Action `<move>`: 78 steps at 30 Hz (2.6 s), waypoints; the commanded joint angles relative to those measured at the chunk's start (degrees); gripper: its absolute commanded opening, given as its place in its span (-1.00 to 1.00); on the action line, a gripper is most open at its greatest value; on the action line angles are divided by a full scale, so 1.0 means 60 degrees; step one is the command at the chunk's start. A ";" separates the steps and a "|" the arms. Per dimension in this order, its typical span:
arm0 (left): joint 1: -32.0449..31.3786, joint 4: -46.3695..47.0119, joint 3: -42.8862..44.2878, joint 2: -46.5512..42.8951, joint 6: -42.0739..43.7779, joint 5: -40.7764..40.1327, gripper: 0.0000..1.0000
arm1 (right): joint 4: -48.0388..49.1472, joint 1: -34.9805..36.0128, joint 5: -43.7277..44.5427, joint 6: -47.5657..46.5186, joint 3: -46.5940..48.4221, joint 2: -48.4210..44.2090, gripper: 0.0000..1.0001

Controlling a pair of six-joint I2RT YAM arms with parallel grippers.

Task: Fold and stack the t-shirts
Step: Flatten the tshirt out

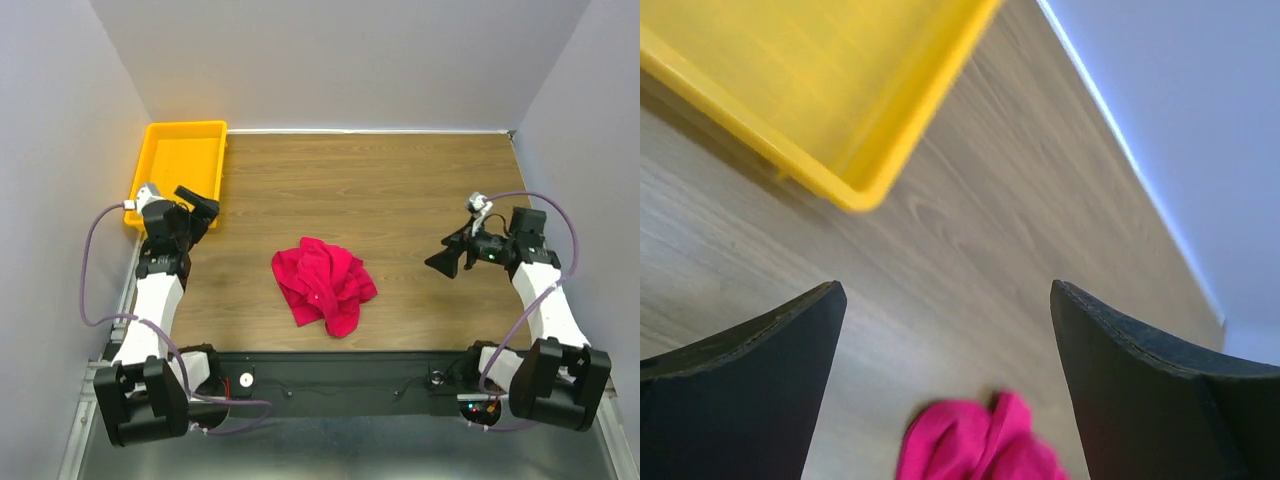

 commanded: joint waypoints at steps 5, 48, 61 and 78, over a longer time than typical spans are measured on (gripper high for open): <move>-0.0981 0.0214 -0.0509 -0.0959 0.3434 0.4142 0.86 | -0.1182 0.3310 0.0194 -0.1480 0.1292 0.1277 1.00; -0.7341 -0.1471 0.1585 0.0698 0.2851 0.1713 -1.00 | 0.0546 0.5789 0.2132 0.0527 0.2113 0.3885 0.90; -0.7326 -0.1252 0.1923 0.0564 0.2896 0.2080 -1.00 | 0.1585 0.5803 0.0461 0.1786 0.2757 0.5993 0.58; -0.7136 -0.1238 0.1016 0.0403 0.2427 0.1128 -0.17 | 0.1806 0.6155 0.0710 0.2226 0.2950 0.6260 -0.99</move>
